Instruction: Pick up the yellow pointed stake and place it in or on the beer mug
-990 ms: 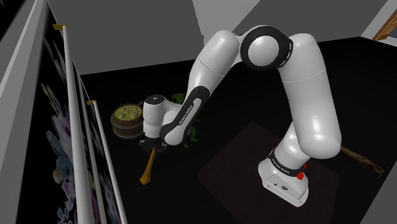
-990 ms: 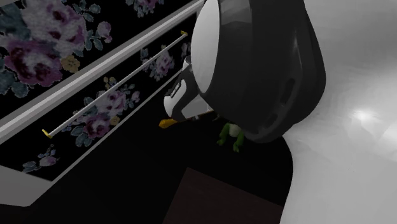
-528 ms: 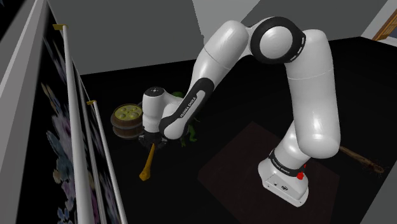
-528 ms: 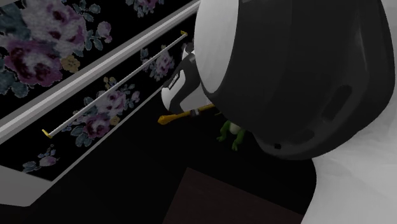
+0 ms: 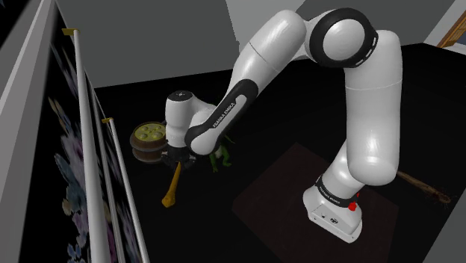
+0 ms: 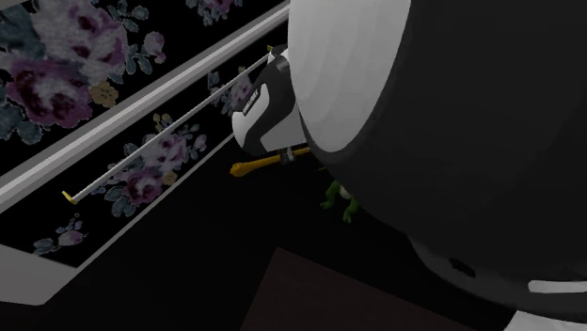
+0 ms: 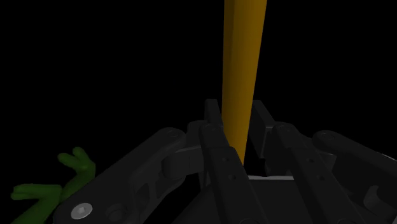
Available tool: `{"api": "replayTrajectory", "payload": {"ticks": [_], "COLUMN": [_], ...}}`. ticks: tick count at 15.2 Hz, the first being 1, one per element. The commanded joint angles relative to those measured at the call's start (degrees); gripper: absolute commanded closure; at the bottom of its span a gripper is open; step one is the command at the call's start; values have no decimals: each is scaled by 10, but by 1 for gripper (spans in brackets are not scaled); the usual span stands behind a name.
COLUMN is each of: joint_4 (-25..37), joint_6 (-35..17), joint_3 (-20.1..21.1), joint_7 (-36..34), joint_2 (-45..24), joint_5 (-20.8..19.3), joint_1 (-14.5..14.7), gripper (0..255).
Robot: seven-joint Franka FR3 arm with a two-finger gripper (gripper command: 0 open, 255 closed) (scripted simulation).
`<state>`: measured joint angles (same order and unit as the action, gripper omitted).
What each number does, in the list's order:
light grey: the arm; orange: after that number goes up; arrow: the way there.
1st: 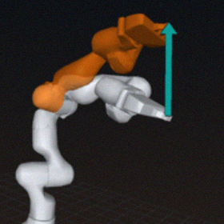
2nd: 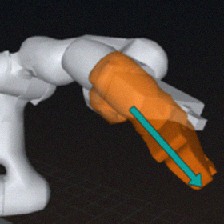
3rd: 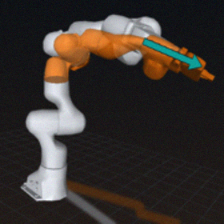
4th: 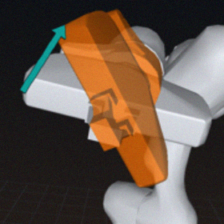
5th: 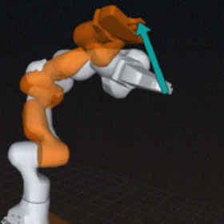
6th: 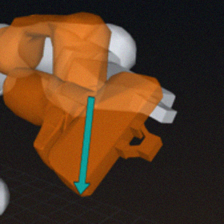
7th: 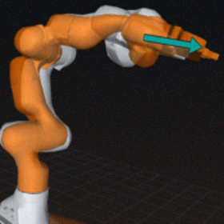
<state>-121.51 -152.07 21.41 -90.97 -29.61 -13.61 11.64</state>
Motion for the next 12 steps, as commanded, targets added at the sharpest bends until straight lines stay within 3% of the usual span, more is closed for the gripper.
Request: {"api": "replayTrajectory", "payload": {"ticks": [1, 12], "joint_4": [-1, -4], "joint_6": [12, 76], "joint_3": [7, 40], "joint_7": [4, 30], "joint_2": [13, 83], "joint_5": [7, 49], "joint_1": [-5, -31], "gripper": [255, 255]}}
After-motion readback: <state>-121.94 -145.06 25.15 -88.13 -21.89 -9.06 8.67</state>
